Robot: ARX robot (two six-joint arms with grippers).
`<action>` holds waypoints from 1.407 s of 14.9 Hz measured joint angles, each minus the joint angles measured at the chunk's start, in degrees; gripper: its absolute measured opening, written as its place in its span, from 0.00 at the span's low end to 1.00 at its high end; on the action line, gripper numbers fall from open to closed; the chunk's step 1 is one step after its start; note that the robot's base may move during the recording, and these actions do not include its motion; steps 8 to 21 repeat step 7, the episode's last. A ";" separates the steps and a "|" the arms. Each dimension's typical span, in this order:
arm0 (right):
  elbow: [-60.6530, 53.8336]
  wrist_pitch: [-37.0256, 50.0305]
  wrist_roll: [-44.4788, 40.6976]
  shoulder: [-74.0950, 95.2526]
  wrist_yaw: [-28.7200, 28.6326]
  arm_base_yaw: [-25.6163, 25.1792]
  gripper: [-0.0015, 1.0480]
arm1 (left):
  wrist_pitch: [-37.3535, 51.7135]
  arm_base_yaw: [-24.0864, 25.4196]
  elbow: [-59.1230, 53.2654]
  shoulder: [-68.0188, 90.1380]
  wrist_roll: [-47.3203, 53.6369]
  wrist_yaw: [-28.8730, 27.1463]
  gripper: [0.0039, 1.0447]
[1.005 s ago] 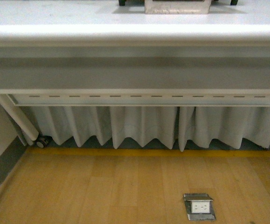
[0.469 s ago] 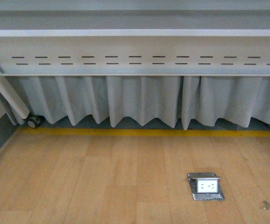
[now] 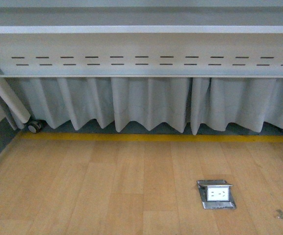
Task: Open oven
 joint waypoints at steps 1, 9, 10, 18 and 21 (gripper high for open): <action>0.00 0.00 0.00 0.00 0.00 0.00 0.94 | 0.00 0.00 0.00 0.00 -0.02 -0.02 0.94; 0.00 0.00 0.00 0.00 0.00 0.00 0.94 | 0.00 0.00 0.00 0.00 0.00 -0.02 0.94; 0.00 0.00 0.00 0.00 0.00 0.00 0.94 | 0.00 0.00 0.00 0.00 0.00 -0.02 0.94; 0.00 0.00 0.00 0.00 0.00 0.00 0.94 | 0.00 0.00 0.00 0.00 0.00 -0.02 0.94; 0.00 0.00 0.00 0.00 0.00 0.00 0.94 | 0.00 0.00 0.00 0.00 0.00 -0.02 0.94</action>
